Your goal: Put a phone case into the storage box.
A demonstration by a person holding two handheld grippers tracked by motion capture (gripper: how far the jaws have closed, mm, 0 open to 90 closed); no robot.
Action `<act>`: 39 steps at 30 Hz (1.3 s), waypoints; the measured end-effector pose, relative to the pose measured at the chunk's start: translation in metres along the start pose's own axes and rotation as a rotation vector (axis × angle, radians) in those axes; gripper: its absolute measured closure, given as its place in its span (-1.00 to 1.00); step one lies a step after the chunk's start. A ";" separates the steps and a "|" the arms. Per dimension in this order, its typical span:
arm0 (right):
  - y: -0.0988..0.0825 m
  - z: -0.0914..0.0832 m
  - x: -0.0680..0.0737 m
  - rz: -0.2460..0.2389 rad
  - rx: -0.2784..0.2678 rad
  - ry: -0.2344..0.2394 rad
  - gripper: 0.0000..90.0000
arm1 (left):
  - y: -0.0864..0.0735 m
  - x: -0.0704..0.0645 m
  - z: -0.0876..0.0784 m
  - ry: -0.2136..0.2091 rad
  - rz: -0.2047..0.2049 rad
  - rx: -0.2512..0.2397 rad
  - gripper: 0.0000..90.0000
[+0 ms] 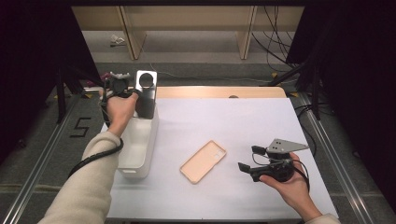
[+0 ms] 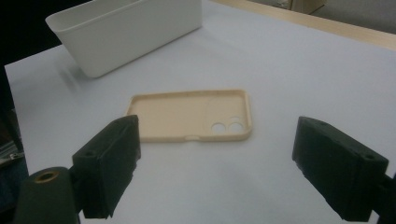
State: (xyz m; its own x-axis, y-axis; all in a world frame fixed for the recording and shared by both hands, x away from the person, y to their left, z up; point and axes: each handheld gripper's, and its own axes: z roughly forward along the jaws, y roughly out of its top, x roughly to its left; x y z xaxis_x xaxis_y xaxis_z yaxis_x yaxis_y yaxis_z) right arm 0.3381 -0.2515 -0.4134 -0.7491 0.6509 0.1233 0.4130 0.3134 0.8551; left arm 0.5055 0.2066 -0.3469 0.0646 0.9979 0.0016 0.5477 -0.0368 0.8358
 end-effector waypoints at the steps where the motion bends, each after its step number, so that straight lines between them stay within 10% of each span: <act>1: 0.000 0.000 0.000 0.002 -0.001 0.000 -0.64 | 0.000 0.000 0.001 0.001 -0.004 -0.001 0.98; 39: 0.000 0.000 0.000 0.003 0.001 0.003 -0.64 | -0.004 0.011 0.012 0.020 -0.056 0.000 0.98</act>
State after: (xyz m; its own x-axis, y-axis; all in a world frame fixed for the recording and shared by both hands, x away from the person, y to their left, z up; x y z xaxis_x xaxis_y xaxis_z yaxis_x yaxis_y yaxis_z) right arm 0.3377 -0.2517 -0.4134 -0.7493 0.6499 0.1268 0.4156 0.3126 0.8542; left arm 0.5140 0.2166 -0.3574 0.0174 0.9993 -0.0338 0.5501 0.0187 0.8349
